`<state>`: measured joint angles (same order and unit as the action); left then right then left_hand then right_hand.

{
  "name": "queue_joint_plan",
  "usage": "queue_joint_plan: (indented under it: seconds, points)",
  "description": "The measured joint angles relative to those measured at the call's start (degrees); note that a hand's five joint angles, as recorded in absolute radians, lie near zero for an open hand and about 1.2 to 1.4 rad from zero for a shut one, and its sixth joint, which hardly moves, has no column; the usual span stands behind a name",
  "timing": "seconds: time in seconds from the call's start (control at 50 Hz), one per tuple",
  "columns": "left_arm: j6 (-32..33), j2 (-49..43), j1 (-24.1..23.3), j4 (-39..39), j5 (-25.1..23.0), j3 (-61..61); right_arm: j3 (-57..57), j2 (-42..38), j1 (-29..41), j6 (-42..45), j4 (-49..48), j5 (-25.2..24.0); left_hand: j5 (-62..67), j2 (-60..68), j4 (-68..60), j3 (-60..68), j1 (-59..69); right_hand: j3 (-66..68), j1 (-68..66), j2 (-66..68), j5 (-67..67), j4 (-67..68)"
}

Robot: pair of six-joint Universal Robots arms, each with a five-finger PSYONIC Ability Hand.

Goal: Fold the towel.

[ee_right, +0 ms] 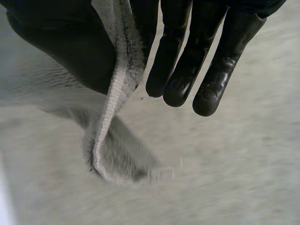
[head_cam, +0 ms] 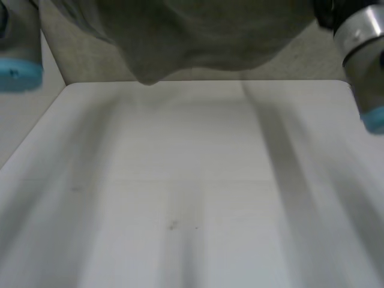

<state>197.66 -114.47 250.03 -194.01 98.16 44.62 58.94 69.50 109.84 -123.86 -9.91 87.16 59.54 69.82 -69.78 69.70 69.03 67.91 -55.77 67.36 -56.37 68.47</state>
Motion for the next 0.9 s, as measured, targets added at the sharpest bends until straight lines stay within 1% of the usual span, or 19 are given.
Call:
queue_joint_plan:
  seconds: [0.06,0.08,0.16,0.28,0.34,0.42,0.52,0.6,0.62,0.68,0.72,0.76,0.8,0.82,0.86,0.88,0.9]
  points:
    - [-0.8,1.3,0.2,-0.4,-0.8,11.6,5.6,-0.1,-0.3,-0.4,3.0,-1.1,0.0,0.0,0.0,0.0,0.0,0.0,0.0,0.0,0.0,0.1]
    - [-0.8,1.3,0.2,-0.4,-0.8,11.6,5.6,-0.1,-0.3,-0.4,3.0,-1.1,0.0,0.0,0.0,0.0,0.0,0.0,0.0,0.0,0.0,0.1]
    - [-0.9,2.1,0.4,-1.0,-2.5,25.5,13.9,-1.4,-1.2,-2.2,5.0,-4.5,0.0,0.0,0.0,0.0,0.0,0.0,0.0,0.0,0.0,0.1]
    - [-0.7,2.1,1.5,-4.7,-4.3,40.7,23.8,-4.8,-2.5,-5.2,5.2,-8.9,0.0,0.0,0.0,0.0,0.0,0.0,0.0,0.0,0.0,0.1]
    - [-0.6,2.0,2.2,-6.7,-4.7,46.6,28.0,-6.4,-3.1,-5.9,5.2,-10.1,0.0,0.0,0.0,0.0,0.0,0.0,0.0,0.0,0.0,0.1]
    - [-0.4,2.2,2.6,-7.8,-4.9,51.7,31.8,-7.0,-4.3,-6.3,5.3,-10.4,0.0,0.0,0.0,0.0,0.0,0.0,0.0,0.0,0.0,0.1]
    - [-0.2,3.3,2.6,-7.8,-5.0,55.0,34.1,-6.3,-5.4,-6.3,6.5,-10.2,0.0,0.0,0.0,0.0,0.0,0.0,0.0,0.0,0.0,0.1]
    - [0.3,7.2,2.6,-6.0,-5.0,59.2,36.4,-2.8,-7.1,-5.6,12.6,-10.2,0.0,0.0,0.0,0.0,0.0,0.0,0.0,0.0,0.0,0.1]
    - [0.3,7.2,2.6,-6.0,-5.0,59.2,36.4,-2.8,-7.1,-5.6,12.6,-10.2,0.0,0.0,0.0,0.0,0.0,0.0,0.0,0.0,0.0,0.1]
    - [2.1,12.5,2.5,-2.2,-5.0,63.1,37.8,1.6,-9.0,-4.6,22.5,-10.6,0.0,0.0,0.0,0.0,0.0,0.0,0.0,0.0,0.0,0.1]
    - [3.5,14.9,2.6,0.3,-5.0,64.6,38.2,3.2,-9.7,-3.6,26.5,-10.8,0.0,0.0,0.0,0.0,0.0,0.0,0.0,0.0,0.0,0.1]
    - [5.5,17.4,2.7,3.5,-5.0,66.0,39.2,5.9,-11.3,-0.7,33.2,-11.0,0.0,0.0,0.0,0.0,0.0,0.0,0.0,0.0,0.0,0.1]
    - [7.8,19.7,2.8,7.0,-5.1,67.1,39.9,7.4,-12.3,1.5,36.7,-11.1,0.0,0.0,0.0,0.0,0.0,0.0,0.0,0.0,0.0,0.1]
    - [9.5,21.4,2.8,9.7,-5.2,67.9,40.8,9.5,-13.9,5.0,41.5,-11.2,0.0,0.0,0.0,0.0,0.0,0.0,0.0,0.0,0.0,0.1]
    - [11.6,23.4,3.0,13.0,-5.4,68.7,41.5,11.3,-15.4,8.2,45.4,-11.3,0.0,0.0,0.0,0.0,0.0,0.0,0.0,0.0,0.0,0.1]
    - [13.8,25.8,3.1,16.6,-5.9,69.5,42.0,13.4,-17.1,11.4,48.8,-11.5,0.0,0.0,0.0,0.0,0.0,0.0,0.0,0.0,0.0,0.1]
    - [14.4,26.5,3.1,17.7,-6.2,69.7,42.0,14.2,-17.7,12.5,49.8,-11.6,0.0,0.0,0.0,0.0,0.0,0.0,0.0,0.0,0.0,0.1]
